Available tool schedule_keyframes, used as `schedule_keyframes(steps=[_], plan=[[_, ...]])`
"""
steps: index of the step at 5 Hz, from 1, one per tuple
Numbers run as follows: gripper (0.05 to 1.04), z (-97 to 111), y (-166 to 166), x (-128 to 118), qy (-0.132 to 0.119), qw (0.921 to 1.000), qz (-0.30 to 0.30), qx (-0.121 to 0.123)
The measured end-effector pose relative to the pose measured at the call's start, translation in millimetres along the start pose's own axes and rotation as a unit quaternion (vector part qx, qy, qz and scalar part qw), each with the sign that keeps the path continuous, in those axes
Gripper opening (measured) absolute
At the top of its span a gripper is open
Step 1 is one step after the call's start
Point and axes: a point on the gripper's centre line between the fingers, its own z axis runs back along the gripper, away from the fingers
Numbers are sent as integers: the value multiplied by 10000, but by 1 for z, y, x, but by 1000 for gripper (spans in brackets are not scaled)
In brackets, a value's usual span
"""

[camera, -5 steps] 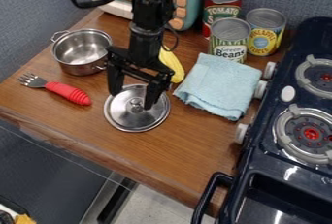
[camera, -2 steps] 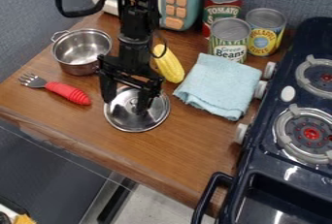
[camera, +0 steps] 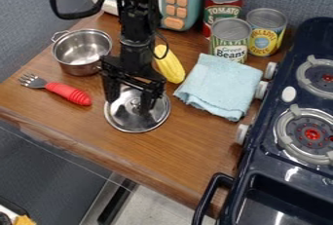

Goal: Close the silver pot with a lid.

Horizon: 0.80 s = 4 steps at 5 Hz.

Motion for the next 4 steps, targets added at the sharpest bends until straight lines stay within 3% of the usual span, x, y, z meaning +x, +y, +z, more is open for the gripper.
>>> schedule_keyframes(steps=[1, 3, 4], plan=[[1001, -4, -5, 6, -414, 9990, -142, -119], [1001, -4, -3, 14, -792, 9967, -145, -28], [1001, -4, -2, 14, -807, 9966, -148, -1]])
